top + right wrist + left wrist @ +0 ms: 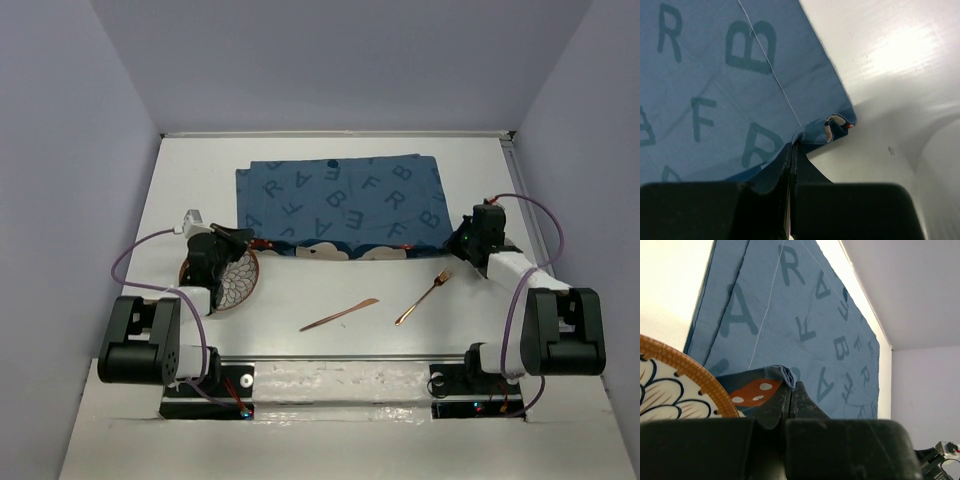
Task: Set the dinner table for one person
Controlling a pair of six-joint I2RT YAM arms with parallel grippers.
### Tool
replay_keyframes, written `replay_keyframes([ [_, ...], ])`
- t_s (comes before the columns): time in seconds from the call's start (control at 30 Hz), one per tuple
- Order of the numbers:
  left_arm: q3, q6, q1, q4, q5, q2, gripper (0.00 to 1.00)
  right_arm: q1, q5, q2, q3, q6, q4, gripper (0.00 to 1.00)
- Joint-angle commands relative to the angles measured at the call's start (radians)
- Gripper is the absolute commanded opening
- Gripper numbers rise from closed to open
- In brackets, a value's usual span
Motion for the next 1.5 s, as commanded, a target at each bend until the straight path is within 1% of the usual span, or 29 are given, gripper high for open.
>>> replay_keyframes([
  [0.0, -0.051, 0.030, 0.007, 0.074, 0.007, -0.086, 0.00, -0.016, 0.021, -0.079, -0.043, 0.023, 0.040, 0.00],
  [0.13, -0.074, 0.030, 0.007, 0.067, 0.019, -0.138, 0.00, -0.016, 0.006, -0.098, -0.063, 0.023, 0.034, 0.00],
  [0.17, -0.080, 0.029, 0.007, 0.063, 0.022, -0.149, 0.04, -0.016, -0.026, -0.098, -0.064, 0.020, 0.032, 0.02],
  [0.2, -0.085, 0.027, 0.007, 0.060, 0.024, -0.172, 0.19, -0.016, -0.033, -0.097, -0.063, 0.019, 0.031, 0.12],
  [0.3, -0.090, 0.026, 0.009, 0.029, 0.022, -0.220, 0.44, -0.016, -0.062, -0.107, -0.061, 0.000, 0.029, 0.30],
  [0.33, -0.088, 0.026, 0.007, 0.014, 0.018, -0.264, 0.58, -0.016, -0.085, -0.121, -0.060, -0.004, 0.019, 0.37],
  [0.37, -0.076, 0.024, 0.007, -0.018, 0.011, -0.314, 0.66, -0.016, -0.093, -0.133, -0.058, -0.009, -0.004, 0.42],
  [0.5, -0.018, 0.045, 0.007, -0.129, -0.018, -0.427, 0.75, -0.016, -0.113, -0.202, -0.061, -0.027, -0.044, 0.48],
  [0.53, 0.011, 0.053, 0.009, -0.152, -0.027, -0.481, 0.80, -0.004, -0.125, -0.230, -0.061, -0.030, -0.063, 0.49],
  [0.57, 0.027, 0.070, 0.009, -0.196, -0.041, -0.508, 0.83, -0.004, -0.132, -0.244, -0.061, -0.038, -0.070, 0.49],
  [0.63, 0.073, 0.099, 0.009, -0.253, -0.056, -0.571, 0.85, 0.036, -0.139, -0.279, -0.049, -0.044, -0.107, 0.52],
  [0.73, 0.122, 0.137, 0.009, -0.311, -0.064, -0.635, 0.86, 0.114, -0.113, -0.313, -0.038, -0.038, -0.141, 0.53],
  [0.77, 0.151, 0.150, 0.009, -0.340, -0.062, -0.649, 0.86, 0.195, -0.105, -0.329, -0.032, -0.027, -0.141, 0.54],
  [0.83, 0.202, 0.186, 0.009, -0.376, -0.056, -0.678, 0.86, 0.301, -0.074, -0.336, -0.029, 0.028, -0.106, 0.54],
  [0.87, 0.222, 0.200, 0.009, -0.409, -0.039, -0.683, 0.86, 0.418, -0.057, -0.333, -0.020, 0.054, -0.088, 0.55],
  [0.9, 0.242, 0.213, 0.007, -0.425, -0.033, -0.684, 0.86, 0.477, -0.042, -0.322, -0.020, 0.077, -0.062, 0.55],
  [0.93, 0.265, 0.243, 0.007, -0.440, -0.024, -0.685, 0.87, 0.534, -0.027, -0.281, -0.002, 0.124, -0.007, 0.55],
  [0.97, 0.315, 0.263, 0.006, -0.481, -0.006, -0.681, 0.87, 0.641, -0.001, -0.252, 0.014, 0.147, 0.014, 0.55],
  [1.0, 0.346, 0.313, 0.006, -0.511, 0.002, -0.672, 0.88, 0.694, 0.066, -0.185, 0.050, 0.184, 0.082, 0.56],
  [1.03, 0.408, 0.341, 0.004, -0.573, 0.014, -0.669, 0.89, 0.744, 0.096, -0.146, 0.074, 0.200, 0.109, 0.56],
  [1.07, 0.436, 0.369, 0.003, -0.606, 0.019, -0.668, 0.89, 0.792, 0.123, -0.106, 0.097, 0.213, 0.133, 0.56],
  [1.1, 0.461, 0.393, -0.010, -0.635, 0.021, -0.669, 0.91, 0.870, 0.146, -0.065, 0.123, 0.242, 0.158, 0.56],
  [1.13, 0.484, 0.416, -0.016, -0.667, 0.021, -0.672, 0.91, 0.907, 0.171, 0.019, 0.171, 0.258, 0.207, 0.57],
  [1.17, 0.516, 0.461, -0.027, -0.713, 0.016, -0.680, 0.92, 0.938, 0.203, 0.061, 0.196, 0.275, 0.236, 0.57],
  [1.2, 0.530, 0.485, -0.037, -0.736, 0.011, -0.686, 0.92, 0.962, 0.205, 0.106, 0.219, 0.313, 0.264, 0.57],
  [1.23, 0.550, 0.530, -0.060, -0.762, -0.008, -0.703, 0.93, 1.007, 0.199, 0.191, 0.267, 0.332, 0.320, 0.57],
  [1.3, 0.561, 0.573, -0.083, -0.820, -0.036, -0.720, 0.94, 1.044, 0.196, 0.276, 0.319, 0.376, 0.370, 0.58],
  [1.4, 0.532, 0.631, -0.140, -0.850, -0.090, -0.764, 0.95, 1.116, 0.193, 0.434, 0.454, 0.407, 0.387, 0.58],
  [1.47, 0.506, 0.644, -0.157, -0.848, -0.111, -0.781, 0.96, 1.116, 0.182, 0.501, 0.517, 0.424, 0.376, 0.58],
])
